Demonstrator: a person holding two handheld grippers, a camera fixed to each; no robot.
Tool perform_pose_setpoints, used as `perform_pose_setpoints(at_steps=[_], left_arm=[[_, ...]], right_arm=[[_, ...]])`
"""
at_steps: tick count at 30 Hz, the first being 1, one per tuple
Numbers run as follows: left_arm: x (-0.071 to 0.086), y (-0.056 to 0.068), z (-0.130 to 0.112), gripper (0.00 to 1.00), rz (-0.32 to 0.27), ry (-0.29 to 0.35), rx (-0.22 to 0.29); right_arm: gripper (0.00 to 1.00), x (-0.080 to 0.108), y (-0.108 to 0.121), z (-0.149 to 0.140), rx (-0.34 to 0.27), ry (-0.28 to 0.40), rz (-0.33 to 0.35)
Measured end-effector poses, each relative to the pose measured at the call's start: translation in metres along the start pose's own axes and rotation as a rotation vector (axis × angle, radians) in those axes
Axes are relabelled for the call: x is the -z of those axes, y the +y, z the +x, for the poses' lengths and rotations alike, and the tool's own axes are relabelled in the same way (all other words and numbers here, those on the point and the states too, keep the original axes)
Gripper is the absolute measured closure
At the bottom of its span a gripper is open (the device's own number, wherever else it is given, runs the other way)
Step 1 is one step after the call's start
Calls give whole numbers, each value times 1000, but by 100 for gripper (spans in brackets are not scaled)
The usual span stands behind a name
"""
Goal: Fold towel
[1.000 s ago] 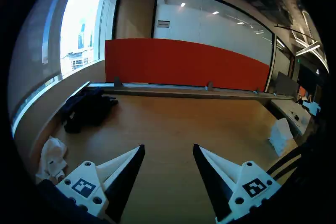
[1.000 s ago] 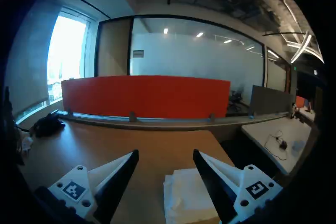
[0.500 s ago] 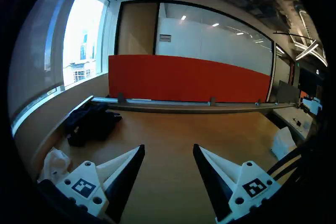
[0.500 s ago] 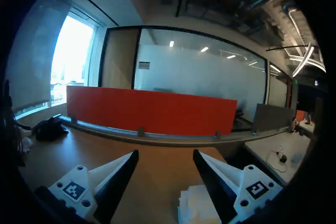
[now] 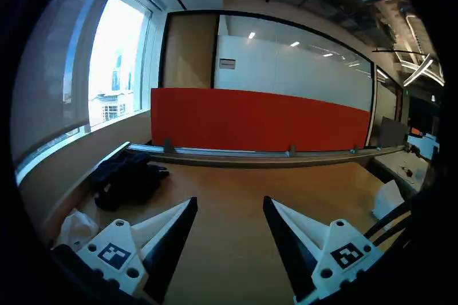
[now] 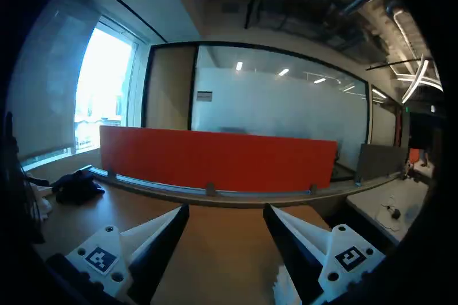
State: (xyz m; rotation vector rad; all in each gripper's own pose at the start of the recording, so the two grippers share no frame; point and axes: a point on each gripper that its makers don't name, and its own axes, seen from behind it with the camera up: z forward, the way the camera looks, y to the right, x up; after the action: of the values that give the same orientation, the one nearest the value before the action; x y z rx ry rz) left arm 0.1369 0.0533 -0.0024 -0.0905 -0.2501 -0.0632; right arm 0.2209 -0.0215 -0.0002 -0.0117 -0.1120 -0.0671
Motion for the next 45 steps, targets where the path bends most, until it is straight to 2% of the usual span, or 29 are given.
perform_pose_setpoints(at_steps=[11,20,31,38,45], left_arm=[[0,-8,17,15,43,71,-76],[1,-18,11,15,66,111,-101],[-3,-27,-20,15,59,135,-107],[-13,-41,-53,15,67,156,-83],[-20,-59,-83,15,82,175,-56]], right_arm=[[0,-1,-27,7,-44,-19,58],[0,-3,-27,20,-84,-27,62],[0,0,-21,15,-97,-21,27],[0,-3,-19,1,-99,-5,2],[0,-12,-29,-22,-120,-4,1]])
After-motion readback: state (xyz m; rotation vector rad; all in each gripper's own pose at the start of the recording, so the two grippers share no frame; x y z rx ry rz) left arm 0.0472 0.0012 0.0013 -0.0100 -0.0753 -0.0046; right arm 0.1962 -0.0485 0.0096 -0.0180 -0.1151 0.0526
